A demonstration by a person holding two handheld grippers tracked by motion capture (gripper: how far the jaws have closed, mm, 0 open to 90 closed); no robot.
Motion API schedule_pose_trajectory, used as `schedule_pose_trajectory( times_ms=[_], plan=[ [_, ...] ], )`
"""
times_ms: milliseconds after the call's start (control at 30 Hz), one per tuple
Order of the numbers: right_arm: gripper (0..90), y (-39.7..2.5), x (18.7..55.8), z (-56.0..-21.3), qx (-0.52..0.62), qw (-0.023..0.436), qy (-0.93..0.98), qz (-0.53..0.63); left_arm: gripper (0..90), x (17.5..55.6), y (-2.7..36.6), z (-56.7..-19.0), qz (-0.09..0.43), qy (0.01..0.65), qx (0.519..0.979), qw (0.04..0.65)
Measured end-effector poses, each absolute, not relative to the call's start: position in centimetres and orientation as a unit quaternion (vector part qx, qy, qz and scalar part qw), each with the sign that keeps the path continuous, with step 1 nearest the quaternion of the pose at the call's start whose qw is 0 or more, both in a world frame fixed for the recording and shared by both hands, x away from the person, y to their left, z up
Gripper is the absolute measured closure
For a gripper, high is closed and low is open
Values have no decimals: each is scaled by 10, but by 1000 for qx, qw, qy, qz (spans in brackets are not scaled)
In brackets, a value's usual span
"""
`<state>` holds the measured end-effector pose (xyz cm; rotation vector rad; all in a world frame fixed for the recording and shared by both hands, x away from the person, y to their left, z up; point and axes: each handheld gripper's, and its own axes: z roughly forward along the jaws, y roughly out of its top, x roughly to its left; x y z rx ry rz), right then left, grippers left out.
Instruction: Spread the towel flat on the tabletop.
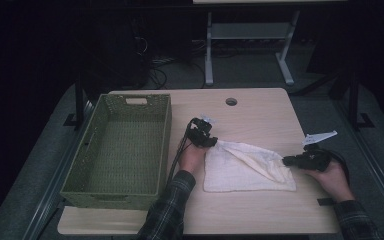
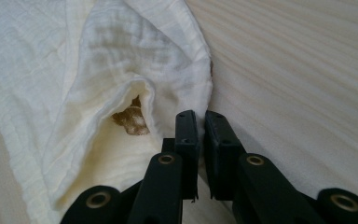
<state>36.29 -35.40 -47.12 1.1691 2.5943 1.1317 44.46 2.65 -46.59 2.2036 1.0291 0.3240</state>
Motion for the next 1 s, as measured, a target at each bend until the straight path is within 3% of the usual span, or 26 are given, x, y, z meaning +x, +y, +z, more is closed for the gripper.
schedule_pose_trajectory(
  times_ms=[100,167,400,1000],
  plan=[
    [846,-353,363,-470,380,46,849,366,803,444,26,-466,109,388,848,344],
    [849,-352,363,-469,379,52,848,367,846,443,26,-466,108,387,849,343],
    [851,-349,375,-454,373,76,842,383,860,443,34,-451,132,397,832,364],
    [851,-335,460,-417,371,136,829,395,859,473,50,-427,159,439,784,409]
  ],
)
